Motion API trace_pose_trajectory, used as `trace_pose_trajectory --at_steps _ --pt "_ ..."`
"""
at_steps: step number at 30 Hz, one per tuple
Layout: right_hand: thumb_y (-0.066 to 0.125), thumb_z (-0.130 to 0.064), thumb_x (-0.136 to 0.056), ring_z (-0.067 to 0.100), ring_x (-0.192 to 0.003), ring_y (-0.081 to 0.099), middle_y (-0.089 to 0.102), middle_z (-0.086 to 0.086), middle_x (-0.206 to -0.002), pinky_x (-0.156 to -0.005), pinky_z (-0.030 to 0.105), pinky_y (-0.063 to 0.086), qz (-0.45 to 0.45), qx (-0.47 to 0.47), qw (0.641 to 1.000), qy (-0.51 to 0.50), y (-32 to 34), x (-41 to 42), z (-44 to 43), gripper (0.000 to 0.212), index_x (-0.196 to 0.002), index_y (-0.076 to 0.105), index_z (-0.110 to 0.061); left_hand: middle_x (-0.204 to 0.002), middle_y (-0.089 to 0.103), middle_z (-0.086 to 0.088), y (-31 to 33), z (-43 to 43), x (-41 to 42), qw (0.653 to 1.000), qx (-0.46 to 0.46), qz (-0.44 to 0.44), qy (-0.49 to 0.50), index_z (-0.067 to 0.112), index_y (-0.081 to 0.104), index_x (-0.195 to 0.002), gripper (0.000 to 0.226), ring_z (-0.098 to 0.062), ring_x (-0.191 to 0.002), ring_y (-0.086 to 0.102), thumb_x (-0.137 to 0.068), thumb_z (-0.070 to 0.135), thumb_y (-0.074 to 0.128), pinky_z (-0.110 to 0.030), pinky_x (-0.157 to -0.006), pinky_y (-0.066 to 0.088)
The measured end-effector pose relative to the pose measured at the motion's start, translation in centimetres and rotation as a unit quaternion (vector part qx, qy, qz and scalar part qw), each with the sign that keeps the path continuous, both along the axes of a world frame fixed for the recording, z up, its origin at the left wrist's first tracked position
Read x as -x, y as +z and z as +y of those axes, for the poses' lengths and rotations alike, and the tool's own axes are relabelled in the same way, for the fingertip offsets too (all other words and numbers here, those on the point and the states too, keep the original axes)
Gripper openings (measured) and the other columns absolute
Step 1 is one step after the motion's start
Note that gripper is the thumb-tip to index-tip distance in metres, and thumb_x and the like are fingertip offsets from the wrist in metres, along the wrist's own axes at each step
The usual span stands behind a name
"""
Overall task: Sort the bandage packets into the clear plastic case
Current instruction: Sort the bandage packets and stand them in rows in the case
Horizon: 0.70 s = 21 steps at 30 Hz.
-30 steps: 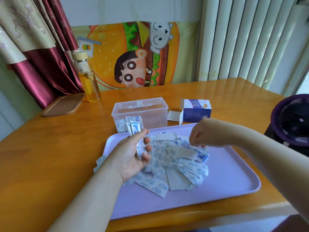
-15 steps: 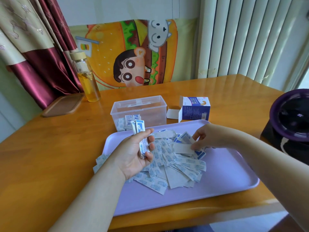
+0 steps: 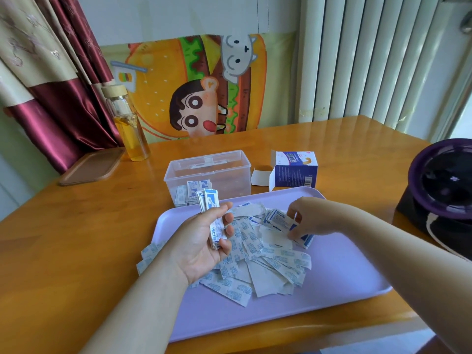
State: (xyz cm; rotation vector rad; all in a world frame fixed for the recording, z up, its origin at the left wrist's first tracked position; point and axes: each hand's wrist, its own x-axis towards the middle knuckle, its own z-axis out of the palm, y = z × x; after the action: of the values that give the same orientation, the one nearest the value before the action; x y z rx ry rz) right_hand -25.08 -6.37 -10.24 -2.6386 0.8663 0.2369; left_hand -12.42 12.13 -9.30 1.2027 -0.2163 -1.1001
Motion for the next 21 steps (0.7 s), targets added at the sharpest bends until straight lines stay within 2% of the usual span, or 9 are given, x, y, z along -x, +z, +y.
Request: trace_pose_trajectory --at_steps 3,6,8,12,13,15,17,19,21 --pt "0.066 -0.032 -0.084 0.011 -0.061 0.044 0.053 -0.004 -0.073 -0.051 0.018 0.031 -0.003 -0.003 1.000 -0.025 0.0 0.3 -0.6 0.023 -0.085 0.062 -0.010 -0.074 0.057 0.000 0.1 0.1 -0.2 1.000 0.003 0.003 0.001 0.016 0.063 -0.104 0.016 -0.009 -0.062 0.049 -0.089 0.017 0.057 -0.015 -0.042 0.033" --pt "0.063 -0.031 -0.086 0.014 -0.054 0.033 0.044 -0.001 -0.062 -0.048 0.024 0.024 -0.039 0.001 0.997 -0.073 0.4 0.9 -1.4 0.032 -0.066 0.049 -0.010 -0.073 0.057 0.000 0.2 0.0 -0.3 1.000 0.000 0.003 0.005 0.015 0.063 -0.102 0.013 -0.009 -0.061 0.049 -0.090 0.016 0.056 -0.015 -0.042 0.032" --pt "0.063 -0.028 -0.086 0.015 -0.053 0.033 0.044 0.001 -0.060 -0.049 0.026 0.023 -0.090 -0.009 0.991 -0.101 0.7 1.4 -1.9 0.030 -0.067 0.051 -0.009 -0.074 0.056 0.000 0.3 -0.2 -0.2 1.000 -0.005 -0.003 0.007 0.016 0.063 -0.100 0.012 -0.008 -0.058 0.046 -0.090 0.016 0.057 -0.015 -0.041 0.032" --pt "0.066 -0.020 -0.084 0.019 -0.060 0.046 0.061 0.007 -0.072 -0.055 0.028 0.032 -0.263 -0.028 0.957 -0.123 1.1 1.7 -1.7 0.018 -0.081 0.066 -0.003 -0.075 0.052 0.001 0.1 -1.0 0.6 0.999 0.006 -0.036 0.013 0.013 0.064 -0.099 0.011 -0.005 -0.049 0.036 -0.090 0.013 0.057 -0.013 -0.039 0.026" --pt "0.068 -0.019 -0.084 0.018 -0.062 0.051 0.064 0.005 -0.072 -0.058 0.027 0.036 -0.304 -0.065 0.943 -0.115 1.3 1.7 -1.2 0.013 -0.082 0.068 -0.005 -0.074 0.051 0.001 0.2 -1.2 0.9 0.999 0.011 -0.046 0.016 0.012 0.065 -0.099 0.011 -0.005 -0.048 0.035 -0.090 0.012 0.057 -0.013 -0.039 0.025" --pt "0.069 -0.012 -0.082 0.016 -0.072 0.065 0.073 0.002 -0.082 -0.071 0.027 0.049 -0.358 -0.253 0.894 -0.088 1.7 1.5 0.7 0.007 -0.089 0.069 -0.010 -0.076 0.052 0.002 0.2 -1.6 1.4 0.997 0.017 -0.069 0.016 0.011 0.067 -0.100 0.013 -0.005 -0.049 0.032 -0.088 0.015 0.060 -0.013 -0.040 0.023" --pt "0.066 -0.007 -0.079 0.022 -0.085 0.069 0.073 0.010 -0.093 -0.083 0.032 0.054 -0.365 -0.426 0.826 -0.057 1.6 1.0 2.6 0.019 -0.098 0.067 -0.006 -0.081 0.055 0.001 0.2 -1.8 2.0 0.995 0.020 -0.097 -0.004 0.014 0.067 -0.098 0.017 -0.005 -0.051 0.031 -0.083 0.022 0.065 -0.013 -0.041 0.022" --pt "0.063 -0.004 -0.079 0.025 -0.089 0.067 0.070 0.017 -0.097 -0.085 0.031 0.055 -0.358 -0.496 0.790 -0.045 1.0 0.3 3.9 0.028 -0.106 0.062 0.000 -0.080 0.059 -0.001 0.2 -1.8 2.6 0.990 0.020 -0.131 -0.038 0.016 0.066 -0.094 0.022 -0.007 -0.053 0.038 -0.076 0.029 0.067 -0.014 -0.041 0.022" --pt "0.064 -0.007 -0.078 0.030 -0.097 0.064 0.067 0.024 -0.105 -0.091 0.037 0.052 -0.356 -0.511 0.781 -0.044 0.6 -0.4 4.7 0.037 -0.113 0.058 0.005 -0.079 0.066 -0.002 0.1 -1.7 2.9 0.988 0.022 -0.149 -0.032 0.017 0.067 -0.094 0.015 -0.008 -0.053 0.051 -0.081 0.024 0.066 -0.014 -0.039 0.028"
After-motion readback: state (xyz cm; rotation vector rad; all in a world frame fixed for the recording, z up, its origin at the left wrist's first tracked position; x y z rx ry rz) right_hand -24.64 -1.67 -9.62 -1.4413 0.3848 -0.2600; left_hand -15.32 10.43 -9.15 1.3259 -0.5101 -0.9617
